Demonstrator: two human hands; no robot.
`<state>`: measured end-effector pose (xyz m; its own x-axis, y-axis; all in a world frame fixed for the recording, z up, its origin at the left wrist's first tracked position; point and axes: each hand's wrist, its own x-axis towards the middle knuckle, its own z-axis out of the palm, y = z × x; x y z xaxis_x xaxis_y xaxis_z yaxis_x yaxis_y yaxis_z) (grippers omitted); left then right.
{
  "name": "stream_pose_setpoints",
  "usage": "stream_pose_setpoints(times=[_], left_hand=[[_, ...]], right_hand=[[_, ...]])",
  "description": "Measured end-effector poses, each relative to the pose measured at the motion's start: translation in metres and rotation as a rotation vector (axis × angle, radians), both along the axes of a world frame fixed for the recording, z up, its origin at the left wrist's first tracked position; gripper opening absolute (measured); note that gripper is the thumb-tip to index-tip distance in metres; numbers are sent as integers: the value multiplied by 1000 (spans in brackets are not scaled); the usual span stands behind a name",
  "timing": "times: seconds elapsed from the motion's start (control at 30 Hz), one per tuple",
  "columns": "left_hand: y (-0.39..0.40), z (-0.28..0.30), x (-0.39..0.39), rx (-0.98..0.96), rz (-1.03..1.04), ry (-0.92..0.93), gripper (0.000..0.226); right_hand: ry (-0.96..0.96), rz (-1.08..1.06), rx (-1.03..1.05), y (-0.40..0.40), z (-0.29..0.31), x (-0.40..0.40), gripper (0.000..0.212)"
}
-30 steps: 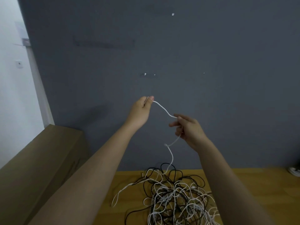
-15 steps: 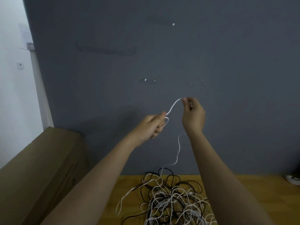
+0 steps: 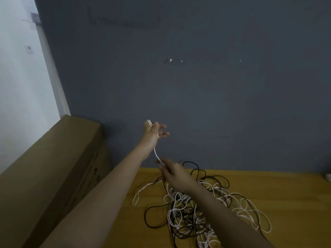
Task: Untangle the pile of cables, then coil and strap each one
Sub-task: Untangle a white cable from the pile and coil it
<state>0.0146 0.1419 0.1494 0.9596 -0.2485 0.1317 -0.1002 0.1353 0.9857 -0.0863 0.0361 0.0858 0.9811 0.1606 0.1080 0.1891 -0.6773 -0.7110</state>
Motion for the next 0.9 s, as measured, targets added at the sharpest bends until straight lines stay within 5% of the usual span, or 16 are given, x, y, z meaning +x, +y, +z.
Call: stream_pose_setpoints(times=[0.2, 0.33, 0.43, 0.6, 0.7, 0.9], left_hand=[[26, -38, -5, 773, -133, -365, 21], [22, -42, -30, 1000, -330, -478, 43], [14, -28, -45, 885, -386, -445, 49], [14, 8, -50, 492, -719, -118, 35], [18, 16, -53, 144, -795, 57, 43], [22, 17, -48, -315, -677, 273, 40]], right_hand=[[-48, -115, -97, -24, 23, -9, 14], [-119, -216, -209, -55, 47, -10, 12], [-235, -280, -58, -66, 60, -7, 11], [-37, -321, 591, -58, 52, 5, 31], [108, -268, 656, -41, 36, 7, 46], [98, -205, 735, -28, 15, 6, 34]])
